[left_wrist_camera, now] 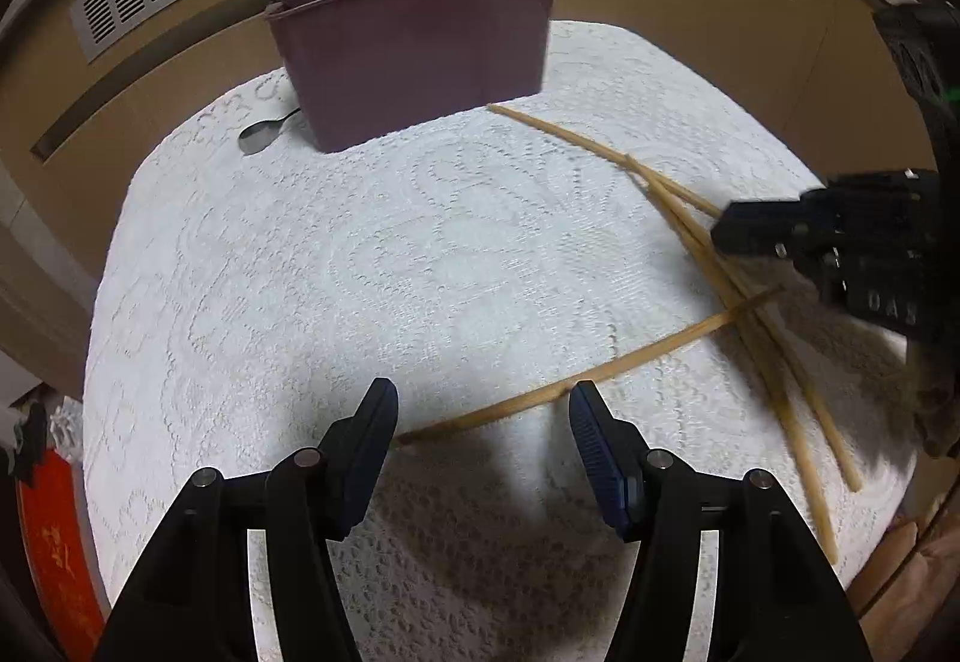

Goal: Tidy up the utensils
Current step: 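Lower the right gripper onto a wooden chopstick and grasp it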

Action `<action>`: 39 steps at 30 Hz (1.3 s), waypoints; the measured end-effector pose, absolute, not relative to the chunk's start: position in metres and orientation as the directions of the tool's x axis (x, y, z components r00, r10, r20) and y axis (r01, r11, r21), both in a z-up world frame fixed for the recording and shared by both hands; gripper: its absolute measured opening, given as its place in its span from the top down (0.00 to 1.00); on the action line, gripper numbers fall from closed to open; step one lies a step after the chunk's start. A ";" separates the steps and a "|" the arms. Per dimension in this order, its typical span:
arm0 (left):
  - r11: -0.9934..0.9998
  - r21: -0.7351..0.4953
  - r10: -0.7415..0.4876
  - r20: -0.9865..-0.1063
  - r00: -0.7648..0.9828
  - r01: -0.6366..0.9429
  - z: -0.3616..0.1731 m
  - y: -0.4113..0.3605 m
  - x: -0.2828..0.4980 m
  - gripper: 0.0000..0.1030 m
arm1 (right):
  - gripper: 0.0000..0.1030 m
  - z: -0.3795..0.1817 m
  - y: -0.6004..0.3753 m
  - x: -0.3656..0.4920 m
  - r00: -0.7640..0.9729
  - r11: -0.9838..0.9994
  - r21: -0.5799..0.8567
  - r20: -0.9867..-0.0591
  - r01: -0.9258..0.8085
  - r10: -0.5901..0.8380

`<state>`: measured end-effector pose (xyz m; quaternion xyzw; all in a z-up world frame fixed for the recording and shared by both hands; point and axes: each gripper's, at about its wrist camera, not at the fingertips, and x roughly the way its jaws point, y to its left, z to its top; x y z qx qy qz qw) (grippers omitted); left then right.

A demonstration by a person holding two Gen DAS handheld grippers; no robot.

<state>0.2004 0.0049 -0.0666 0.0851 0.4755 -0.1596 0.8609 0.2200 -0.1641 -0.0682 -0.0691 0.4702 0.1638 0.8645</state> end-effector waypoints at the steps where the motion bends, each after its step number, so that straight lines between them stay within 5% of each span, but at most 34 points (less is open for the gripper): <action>1: 0.922 -0.022 -0.225 -0.843 0.488 0.386 -0.065 0.002 0.198 0.41 | 0.89 -0.065 -0.168 0.221 0.514 0.940 0.035 -0.830 -0.340 0.217; 10: 0.816 0.004 -0.310 -0.841 0.444 0.579 -0.069 -0.044 0.190 0.41 | 0.88 -0.066 -0.202 0.216 0.517 0.949 0.080 -0.823 -0.305 0.236; 14: 0.785 0.063 -0.273 -0.857 0.436 0.616 -0.078 -0.063 0.202 0.42 | 0.76 -0.073 -0.207 0.211 0.498 0.944 0.127 -0.823 -0.306 0.273; 17: 0.810 0.138 -0.197 -0.851 0.486 0.570 -0.080 -0.066 0.217 0.42 | 0.60 -0.073 -0.215 0.212 0.504 0.944 0.159 -0.813 -0.288 0.291; 23: 0.923 0.187 -0.041 -0.820 0.570 0.336 -0.078 -0.022 0.251 0.42 | 0.60 -0.071 -0.209 0.204 0.494 0.928 0.173 -0.806 -0.331 0.326; 25: 0.952 0.174 0.000 -0.821 0.570 0.251 -0.078 0.000 0.258 0.42 | 0.62 -0.073 -0.201 0.203 0.480 0.918 0.180 -0.807 -0.353 0.344; 29: 0.981 0.063 -0.046 -0.848 0.529 0.186 -0.073 0.025 0.256 0.42 | 0.87 -0.081 -0.180 0.205 0.461 0.910 0.155 -0.822 -0.384 0.334; 39: 0.899 -0.224 -0.352 -0.880 0.319 0.376 -0.067 -0.044 0.221 0.42 | 0.93 -0.069 -0.209 0.211 0.519 0.937 0.139 -0.802 -0.322 0.297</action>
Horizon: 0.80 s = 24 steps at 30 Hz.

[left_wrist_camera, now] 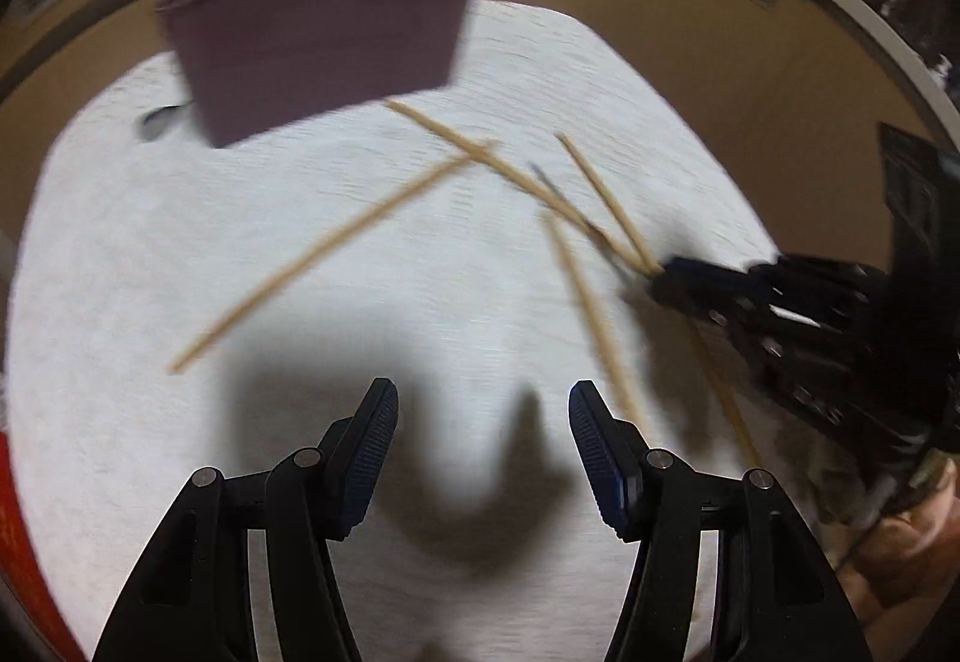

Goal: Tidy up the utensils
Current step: 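Lower the right gripper onto a wooden chopstick and grasp it, then grasp another wooden chopstick with the left gripper while the right holds its chopstick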

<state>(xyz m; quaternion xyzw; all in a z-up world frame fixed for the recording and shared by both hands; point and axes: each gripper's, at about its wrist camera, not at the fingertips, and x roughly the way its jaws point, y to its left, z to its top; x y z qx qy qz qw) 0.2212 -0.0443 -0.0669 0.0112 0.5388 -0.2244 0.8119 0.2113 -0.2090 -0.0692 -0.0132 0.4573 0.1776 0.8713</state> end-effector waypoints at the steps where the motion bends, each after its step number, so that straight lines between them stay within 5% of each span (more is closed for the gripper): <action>1: 0.886 -0.237 -0.370 -0.879 0.299 0.399 -0.067 -0.057 0.222 0.45 | 0.93 -0.069 -0.217 0.211 0.526 0.943 0.141 -0.800 -0.303 0.289; 6: 0.875 -0.215 -0.346 -0.904 0.251 0.434 -0.076 -0.103 0.234 0.76 | 0.93 -0.069 -0.237 0.201 0.540 0.951 0.157 -0.793 -0.265 0.282; 18: 0.869 -0.047 -0.251 -0.900 0.357 0.492 -0.083 -0.139 0.253 0.89 | 0.92 -0.069 -0.243 0.194 0.547 0.940 0.205 -0.770 -0.274 0.327; 24: 0.914 -0.097 -0.291 -0.833 0.470 0.395 -0.071 -0.096 0.235 0.93 | 0.92 -0.067 -0.240 0.198 0.542 0.940 0.198 -0.775 -0.278 0.324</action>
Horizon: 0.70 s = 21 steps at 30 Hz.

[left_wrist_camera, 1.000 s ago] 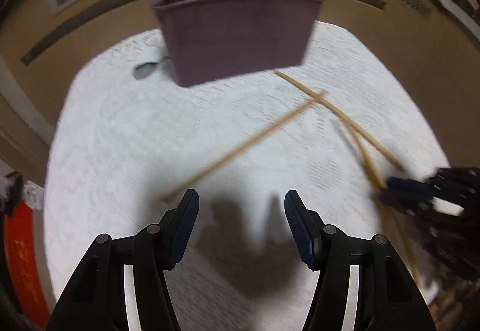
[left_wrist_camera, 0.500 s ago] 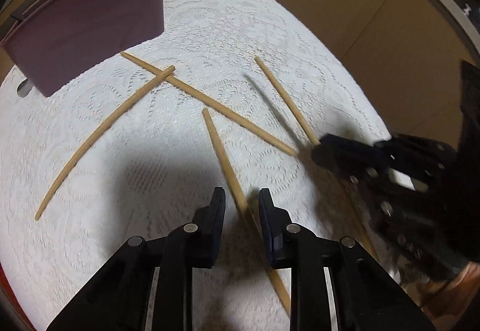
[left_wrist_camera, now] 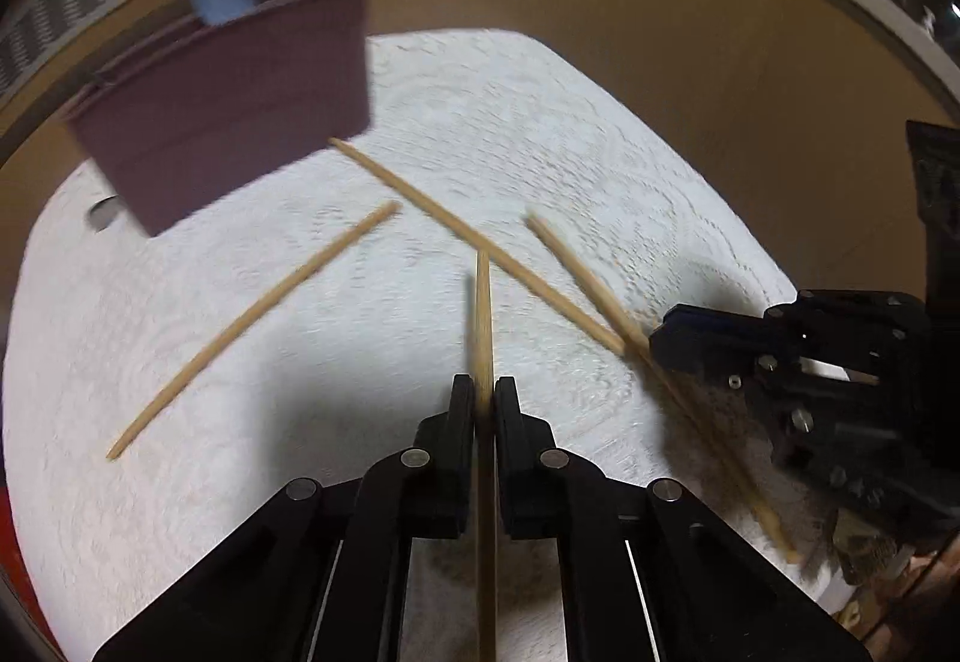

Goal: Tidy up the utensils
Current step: 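Grasp another wooden chopstick with the left gripper while the right holds its chopstick, then lift both held chopsticks up over the purple caddy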

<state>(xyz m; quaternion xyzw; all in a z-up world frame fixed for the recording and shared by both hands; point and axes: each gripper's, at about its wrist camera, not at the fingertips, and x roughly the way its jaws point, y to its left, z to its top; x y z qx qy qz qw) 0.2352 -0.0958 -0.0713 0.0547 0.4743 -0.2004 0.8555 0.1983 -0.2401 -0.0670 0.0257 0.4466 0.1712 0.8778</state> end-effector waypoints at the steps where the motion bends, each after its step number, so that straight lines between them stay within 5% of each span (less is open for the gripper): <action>1: 0.923 -0.098 -0.289 -0.815 0.502 0.373 -0.067 -0.087 0.231 0.93 | 0.92 -0.066 -0.238 0.202 0.542 0.942 0.187 -0.779 -0.279 0.315; 13: 0.938 -0.212 -0.336 -0.745 0.576 0.273 -0.046 -0.022 0.212 0.93 | 0.83 -0.083 -0.211 0.240 0.535 0.964 0.014 -0.830 -0.266 0.159; 15: 0.936 -0.228 -0.346 -0.738 0.579 0.269 -0.047 -0.018 0.211 0.93 | 0.92 -0.083 -0.206 0.239 0.526 0.958 0.003 -0.835 -0.288 0.161; 21: 0.923 -0.266 -0.384 -0.693 0.611 0.279 -0.029 -0.006 0.196 0.93 | 0.93 -0.059 -0.214 0.219 0.531 0.951 0.097 -0.811 -0.294 0.246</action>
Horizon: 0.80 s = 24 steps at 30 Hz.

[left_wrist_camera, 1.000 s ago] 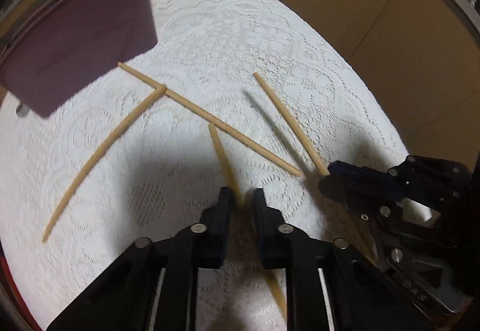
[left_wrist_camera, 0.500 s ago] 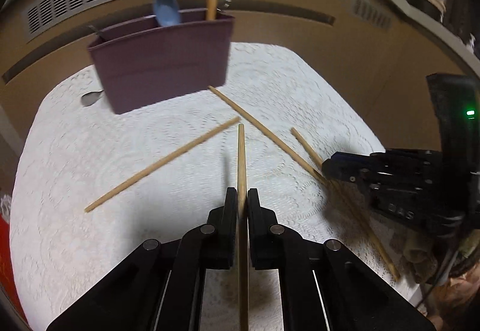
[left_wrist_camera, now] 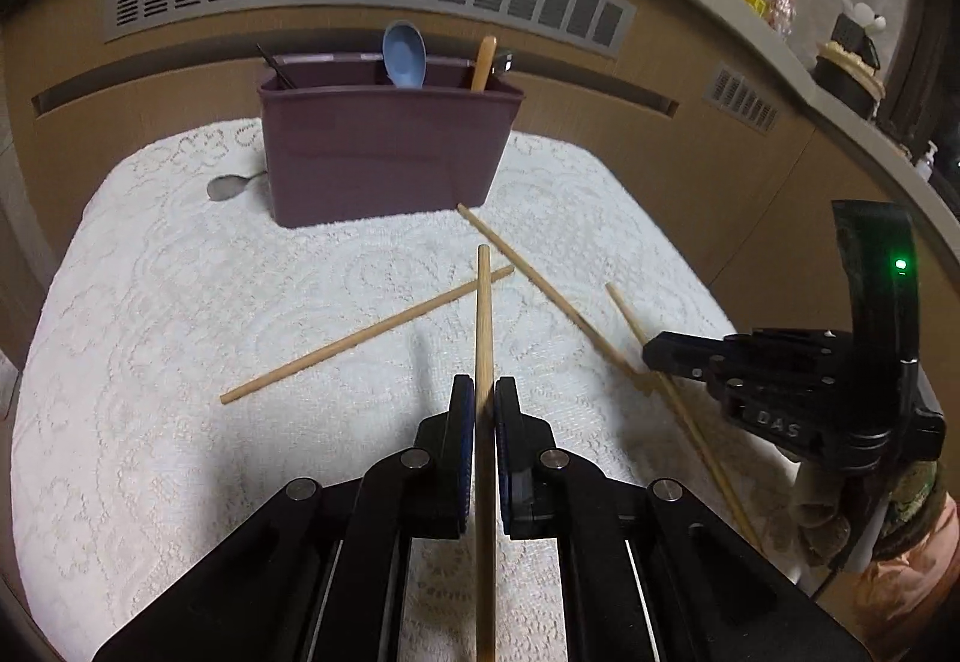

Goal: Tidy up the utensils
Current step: 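Lift both held chopsticks up over the purple caddy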

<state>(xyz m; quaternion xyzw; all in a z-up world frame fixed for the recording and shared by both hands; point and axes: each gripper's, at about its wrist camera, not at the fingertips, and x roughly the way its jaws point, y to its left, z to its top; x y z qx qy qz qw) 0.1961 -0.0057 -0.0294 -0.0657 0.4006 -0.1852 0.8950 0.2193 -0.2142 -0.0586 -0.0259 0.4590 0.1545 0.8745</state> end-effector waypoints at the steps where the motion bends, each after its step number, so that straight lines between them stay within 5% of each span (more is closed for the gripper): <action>1: 0.920 -0.272 -0.392 -0.679 0.620 0.283 -0.024 -0.002 0.191 0.93 | 0.93 -0.050 -0.216 0.213 0.551 0.950 0.101 -0.795 -0.295 0.256; 17: 0.915 -0.251 -0.401 -0.489 0.774 0.316 0.066 0.023 0.147 0.93 | 0.94 0.050 -0.196 0.157 0.708 0.912 0.148 -0.588 -0.382 0.392; 24: 0.921 -0.181 -0.387 -0.326 0.863 0.345 0.167 0.033 0.186 0.93 | 0.94 0.144 -0.186 0.182 0.819 0.906 0.073 -0.402 -0.417 0.409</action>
